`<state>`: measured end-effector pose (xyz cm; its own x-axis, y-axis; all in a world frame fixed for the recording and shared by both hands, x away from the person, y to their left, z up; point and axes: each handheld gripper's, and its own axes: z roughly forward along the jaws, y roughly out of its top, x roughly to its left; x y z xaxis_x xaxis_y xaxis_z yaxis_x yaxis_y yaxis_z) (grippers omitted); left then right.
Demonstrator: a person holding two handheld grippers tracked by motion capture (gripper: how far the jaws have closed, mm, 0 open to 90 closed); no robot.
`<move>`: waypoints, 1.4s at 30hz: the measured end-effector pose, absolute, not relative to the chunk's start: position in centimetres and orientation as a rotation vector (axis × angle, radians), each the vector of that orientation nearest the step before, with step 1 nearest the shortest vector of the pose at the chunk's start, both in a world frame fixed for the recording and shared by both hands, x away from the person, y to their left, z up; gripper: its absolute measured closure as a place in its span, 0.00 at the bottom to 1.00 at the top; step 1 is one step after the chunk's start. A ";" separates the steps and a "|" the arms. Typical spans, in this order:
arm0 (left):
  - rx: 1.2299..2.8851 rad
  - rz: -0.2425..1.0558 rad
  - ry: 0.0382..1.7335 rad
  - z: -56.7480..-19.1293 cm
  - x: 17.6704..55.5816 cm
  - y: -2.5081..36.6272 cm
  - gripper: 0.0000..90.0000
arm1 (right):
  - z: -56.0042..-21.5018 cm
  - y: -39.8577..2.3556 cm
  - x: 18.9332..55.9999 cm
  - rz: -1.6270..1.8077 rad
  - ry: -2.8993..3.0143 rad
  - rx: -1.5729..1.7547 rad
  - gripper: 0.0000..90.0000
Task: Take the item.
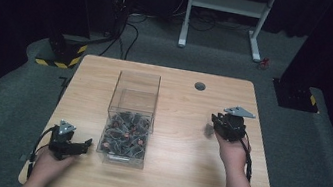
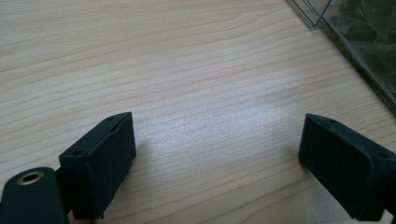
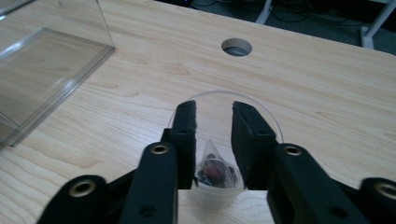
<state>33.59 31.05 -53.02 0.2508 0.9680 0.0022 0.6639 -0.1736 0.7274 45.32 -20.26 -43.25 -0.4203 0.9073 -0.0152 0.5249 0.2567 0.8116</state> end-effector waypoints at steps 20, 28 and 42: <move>1.910 0.643 1.484 -53.0 33.6 31.0 0.13 | -42.1 -19.8 42.8 1.095 2.027 1.265 0.20; 1.910 0.643 1.484 -53.0 33.6 31.0 0.13 | -42.2 -20.4 40.9 1.099 2.001 1.278 0.15; 1.910 0.642 1.484 -53.0 33.6 31.0 0.13 | -44.6 -22.4 37.0 1.090 1.986 1.308 0.13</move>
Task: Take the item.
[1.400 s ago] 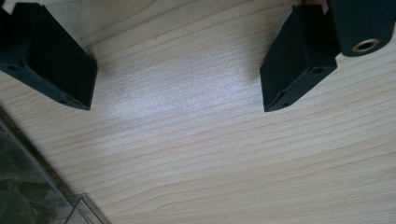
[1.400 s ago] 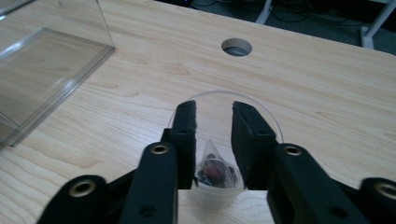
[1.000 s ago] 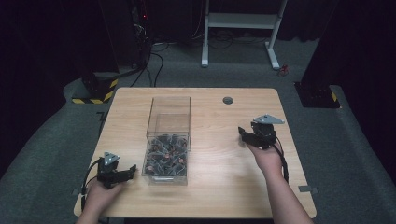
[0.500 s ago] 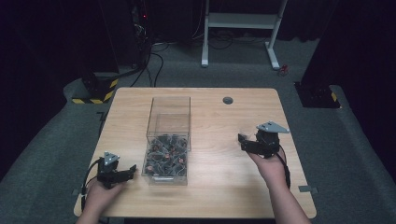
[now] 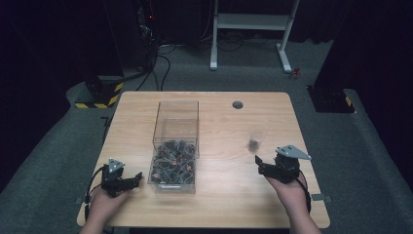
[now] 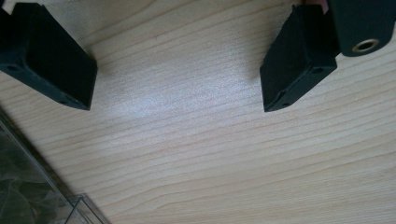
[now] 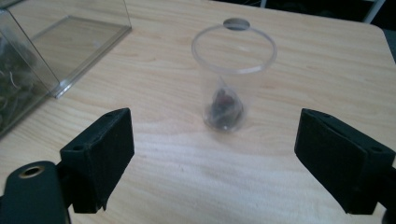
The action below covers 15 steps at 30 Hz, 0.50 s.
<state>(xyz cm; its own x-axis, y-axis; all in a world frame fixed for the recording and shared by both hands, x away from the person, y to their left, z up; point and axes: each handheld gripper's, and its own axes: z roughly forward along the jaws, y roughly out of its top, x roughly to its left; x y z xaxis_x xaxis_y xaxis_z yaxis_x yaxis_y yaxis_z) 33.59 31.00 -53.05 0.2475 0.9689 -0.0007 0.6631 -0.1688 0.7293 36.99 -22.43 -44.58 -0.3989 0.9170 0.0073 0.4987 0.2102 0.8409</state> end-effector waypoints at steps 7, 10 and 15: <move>1.911 0.642 1.484 -53.0 33.6 31.0 0.13 | -47.2 -23.1 35.4 1.051 2.003 1.337 0.13; 1.911 0.643 1.483 -53.0 33.6 31.0 0.13 | -48.5 -23.4 34.9 1.029 2.020 1.347 0.13; 1.911 0.643 1.484 -53.0 33.6 31.0 0.13 | -50.9 -23.7 34.3 0.963 2.068 1.390 0.14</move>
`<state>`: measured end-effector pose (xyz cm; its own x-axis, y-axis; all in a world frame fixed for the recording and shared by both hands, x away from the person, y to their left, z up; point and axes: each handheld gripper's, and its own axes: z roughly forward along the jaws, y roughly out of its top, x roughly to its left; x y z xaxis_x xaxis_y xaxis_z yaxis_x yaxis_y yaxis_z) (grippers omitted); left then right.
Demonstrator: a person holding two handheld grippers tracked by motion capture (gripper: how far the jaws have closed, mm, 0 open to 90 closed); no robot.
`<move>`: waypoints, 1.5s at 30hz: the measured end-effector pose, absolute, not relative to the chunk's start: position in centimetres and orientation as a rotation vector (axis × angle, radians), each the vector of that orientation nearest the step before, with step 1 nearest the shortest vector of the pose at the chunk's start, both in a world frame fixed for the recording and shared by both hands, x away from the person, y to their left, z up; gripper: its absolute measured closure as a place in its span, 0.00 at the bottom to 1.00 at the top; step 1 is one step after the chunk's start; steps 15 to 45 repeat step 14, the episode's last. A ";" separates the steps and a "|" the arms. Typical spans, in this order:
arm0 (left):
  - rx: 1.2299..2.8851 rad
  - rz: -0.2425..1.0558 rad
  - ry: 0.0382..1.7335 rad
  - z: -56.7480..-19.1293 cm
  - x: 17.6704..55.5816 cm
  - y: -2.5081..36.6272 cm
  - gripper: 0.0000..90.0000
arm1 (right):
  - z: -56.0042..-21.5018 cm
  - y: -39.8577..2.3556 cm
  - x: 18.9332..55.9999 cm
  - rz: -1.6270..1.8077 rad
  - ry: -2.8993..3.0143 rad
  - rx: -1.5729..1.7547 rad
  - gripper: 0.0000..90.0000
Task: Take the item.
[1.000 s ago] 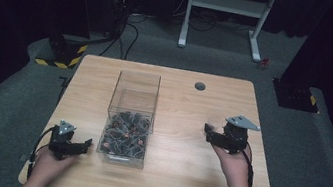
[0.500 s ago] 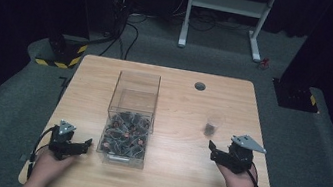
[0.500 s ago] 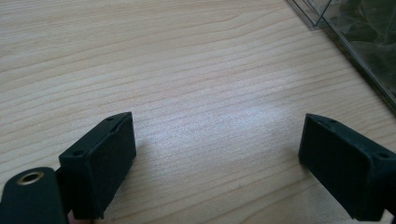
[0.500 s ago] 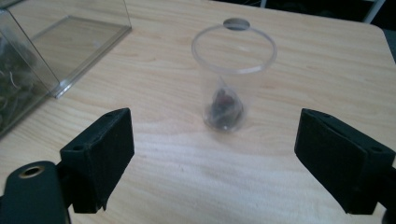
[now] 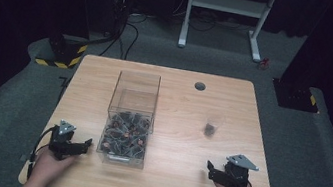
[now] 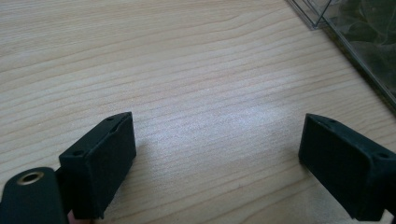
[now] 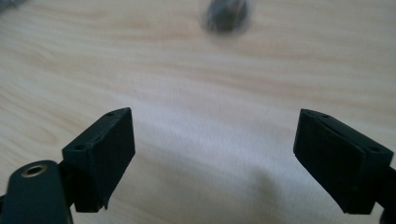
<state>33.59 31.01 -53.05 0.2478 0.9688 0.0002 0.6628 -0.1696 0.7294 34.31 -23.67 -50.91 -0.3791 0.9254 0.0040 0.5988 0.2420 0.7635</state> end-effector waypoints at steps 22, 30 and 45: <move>1.911 0.644 1.483 -53.1 33.6 31.0 0.13 | -52.5 -23.6 34.0 0.858 2.108 1.443 0.14; 1.911 0.644 1.483 -53.1 33.6 31.0 0.13 | -52.5 -23.6 34.0 0.858 2.108 1.443 0.14; 1.911 0.644 1.483 -53.1 33.6 31.0 0.13 | -52.5 -23.6 34.0 0.858 2.108 1.443 0.14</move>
